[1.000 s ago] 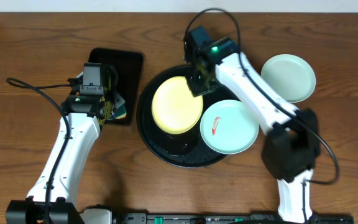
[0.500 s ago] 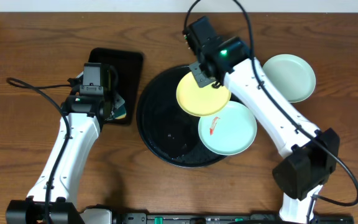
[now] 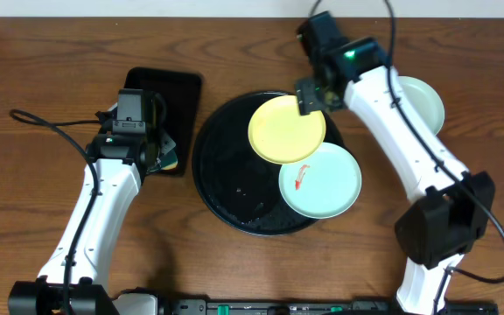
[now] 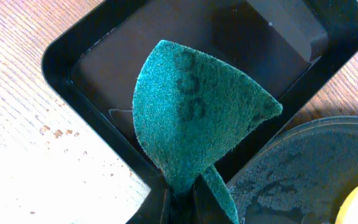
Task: Clean dirty plates on tray and stack at the side
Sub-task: 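Grasp the yellow plate rim with right gripper and lift it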
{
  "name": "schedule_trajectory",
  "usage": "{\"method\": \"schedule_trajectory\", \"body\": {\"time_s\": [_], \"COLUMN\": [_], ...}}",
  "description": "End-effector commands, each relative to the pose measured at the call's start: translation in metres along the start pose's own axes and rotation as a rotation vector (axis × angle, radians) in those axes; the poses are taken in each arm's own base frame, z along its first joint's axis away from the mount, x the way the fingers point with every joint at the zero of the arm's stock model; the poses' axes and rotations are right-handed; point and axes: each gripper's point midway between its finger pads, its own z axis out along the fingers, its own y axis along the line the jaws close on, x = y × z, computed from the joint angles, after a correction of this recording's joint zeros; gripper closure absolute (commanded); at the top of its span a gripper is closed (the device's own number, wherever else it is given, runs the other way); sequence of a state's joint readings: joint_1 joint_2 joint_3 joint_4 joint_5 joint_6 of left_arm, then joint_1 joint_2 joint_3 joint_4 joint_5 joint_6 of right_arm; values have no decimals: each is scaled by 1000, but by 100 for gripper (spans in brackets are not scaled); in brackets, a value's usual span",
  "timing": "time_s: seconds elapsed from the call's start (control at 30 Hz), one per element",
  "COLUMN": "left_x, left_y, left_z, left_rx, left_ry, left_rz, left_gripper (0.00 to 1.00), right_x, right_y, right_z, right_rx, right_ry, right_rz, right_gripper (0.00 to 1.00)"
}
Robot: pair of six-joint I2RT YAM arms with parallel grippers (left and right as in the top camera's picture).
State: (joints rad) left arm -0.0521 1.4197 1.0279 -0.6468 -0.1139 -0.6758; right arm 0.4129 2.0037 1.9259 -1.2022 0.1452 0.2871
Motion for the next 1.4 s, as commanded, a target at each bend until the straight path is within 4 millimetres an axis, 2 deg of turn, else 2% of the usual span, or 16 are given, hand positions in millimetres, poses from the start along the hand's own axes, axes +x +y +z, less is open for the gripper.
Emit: {"method": "schedule_trajectory", "body": {"time_s": [0.0, 0.07, 0.17, 0.37, 0.5, 0.57, 0.8, 0.93, 1.13, 1.2, 1.3, 1.37], "left_x": [-1, -1, -2, -2, -2, -2, -2, -2, -2, -2, -2, -2], "left_y": [3, 3, 3, 3, 3, 3, 2, 3, 2, 2, 2, 2], "left_z": [2, 2, 2, 2, 2, 2, 2, 2, 2, 2, 2, 2], "left_rx": [-13, -13, -11, -11, -11, -11, -11, -11, -11, -11, -11, -11], "left_ry": [-3, -3, -5, -5, -5, -5, -5, -5, -5, -5, -5, -5], "left_rz": [10, 10, 9, 9, 9, 9, 9, 9, 9, 10, 9, 9], "left_gripper": [93, 93, 93, 92, 93, 93, 92, 93, 93, 92, 92, 93], "right_x": [20, 31, 40, 56, 60, 60, 58, 60, 59, 59, 58, 58], "right_y": [-3, 1, 10, 14, 13, 13, 11, 12, 15, 15, 15, 15], "right_z": [43, 65, 85, 106, 111, 112, 117, 124, 127, 127, 128, 129], "right_rx": [-69, -111, -161, -164, -159, -160, -142, -141, -152, -153, -154, -155], "right_ry": [151, 221, 283, 360, 377, 375, 365, 376, 372, 370, 367, 364], "right_rz": [100, 119, 106, 108, 112, 112, 109, 107, 108, 108, 109, 108], "right_gripper": [20, 20, 21, 25, 38, 40, 39, 44, 42, 49, 68, 73]}}
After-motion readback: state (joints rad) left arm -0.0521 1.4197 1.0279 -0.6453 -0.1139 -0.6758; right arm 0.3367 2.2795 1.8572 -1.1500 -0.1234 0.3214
